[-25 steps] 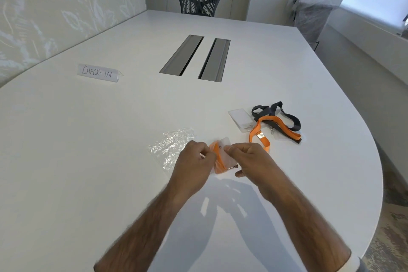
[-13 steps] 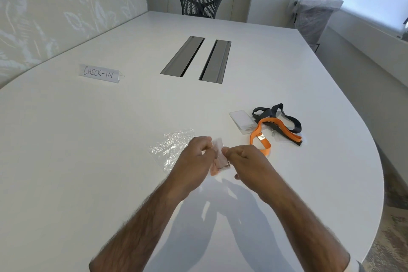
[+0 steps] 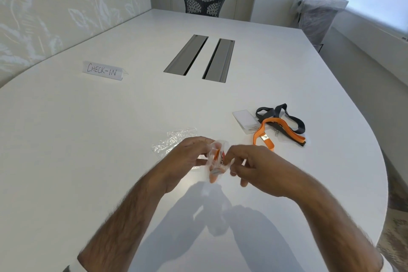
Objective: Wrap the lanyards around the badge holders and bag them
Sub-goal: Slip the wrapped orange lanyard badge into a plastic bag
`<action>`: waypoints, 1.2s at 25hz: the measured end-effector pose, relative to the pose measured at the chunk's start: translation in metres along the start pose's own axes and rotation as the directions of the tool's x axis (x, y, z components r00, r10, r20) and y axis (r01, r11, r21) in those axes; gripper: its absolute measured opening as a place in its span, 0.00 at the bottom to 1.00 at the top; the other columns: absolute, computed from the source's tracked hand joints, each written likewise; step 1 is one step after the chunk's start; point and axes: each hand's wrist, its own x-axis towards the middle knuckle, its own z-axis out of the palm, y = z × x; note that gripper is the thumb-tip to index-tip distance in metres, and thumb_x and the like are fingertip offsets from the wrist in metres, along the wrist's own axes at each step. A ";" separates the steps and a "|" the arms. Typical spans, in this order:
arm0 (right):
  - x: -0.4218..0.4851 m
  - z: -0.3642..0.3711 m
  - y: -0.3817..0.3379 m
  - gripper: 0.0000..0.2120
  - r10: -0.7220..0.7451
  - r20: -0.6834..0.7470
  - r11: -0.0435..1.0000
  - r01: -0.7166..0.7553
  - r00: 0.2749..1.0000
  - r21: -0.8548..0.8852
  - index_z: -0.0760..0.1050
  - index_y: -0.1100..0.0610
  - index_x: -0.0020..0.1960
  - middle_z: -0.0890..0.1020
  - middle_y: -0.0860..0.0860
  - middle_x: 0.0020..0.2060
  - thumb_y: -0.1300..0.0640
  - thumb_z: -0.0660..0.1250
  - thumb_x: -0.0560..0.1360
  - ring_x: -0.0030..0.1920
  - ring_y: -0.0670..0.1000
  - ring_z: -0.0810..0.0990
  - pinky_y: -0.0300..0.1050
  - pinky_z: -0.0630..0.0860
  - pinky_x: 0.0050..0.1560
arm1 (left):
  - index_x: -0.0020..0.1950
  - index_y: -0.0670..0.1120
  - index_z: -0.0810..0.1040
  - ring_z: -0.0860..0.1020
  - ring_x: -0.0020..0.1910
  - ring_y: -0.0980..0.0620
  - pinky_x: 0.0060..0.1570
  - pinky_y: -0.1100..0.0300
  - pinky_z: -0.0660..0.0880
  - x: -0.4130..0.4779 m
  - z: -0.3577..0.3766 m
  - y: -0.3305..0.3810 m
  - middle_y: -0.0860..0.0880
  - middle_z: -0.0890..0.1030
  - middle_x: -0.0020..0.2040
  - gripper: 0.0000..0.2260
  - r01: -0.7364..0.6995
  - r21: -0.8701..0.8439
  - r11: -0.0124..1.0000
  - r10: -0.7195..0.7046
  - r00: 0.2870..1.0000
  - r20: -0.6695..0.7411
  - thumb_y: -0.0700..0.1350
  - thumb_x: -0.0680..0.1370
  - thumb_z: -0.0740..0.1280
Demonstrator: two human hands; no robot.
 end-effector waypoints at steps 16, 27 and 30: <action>0.007 0.018 -0.015 0.14 -0.349 -0.495 0.901 0.138 0.796 -0.412 0.70 0.52 0.39 0.75 0.46 0.31 0.46 0.68 0.77 0.34 0.49 0.71 0.46 0.68 0.31 | 0.58 0.42 0.82 0.83 0.47 0.52 0.48 0.61 0.78 -0.011 -0.008 0.015 0.45 0.86 0.50 0.11 -0.172 0.073 0.982 0.170 0.985 0.028 0.46 0.80 0.72; 0.005 0.000 0.000 0.02 0.003 -0.244 0.979 0.046 0.970 0.198 0.84 0.48 0.44 0.84 0.45 0.43 0.52 0.76 0.74 0.46 0.42 0.79 0.39 0.75 0.49 | 0.50 0.38 0.77 0.80 0.38 0.53 0.41 0.65 0.75 -0.010 -0.009 0.003 0.46 0.85 0.40 0.04 -0.154 0.082 0.985 0.160 0.985 -0.067 0.37 0.83 0.65; 0.006 0.005 0.002 0.03 -0.026 -0.307 0.975 0.092 0.952 0.203 0.83 0.48 0.44 0.82 0.42 0.48 0.53 0.75 0.75 0.49 0.39 0.79 0.32 0.73 0.49 | 0.50 0.38 0.78 0.81 0.39 0.53 0.39 0.65 0.76 -0.008 -0.006 0.002 0.43 0.85 0.43 0.06 -0.157 0.022 0.987 0.158 0.981 -0.114 0.40 0.84 0.65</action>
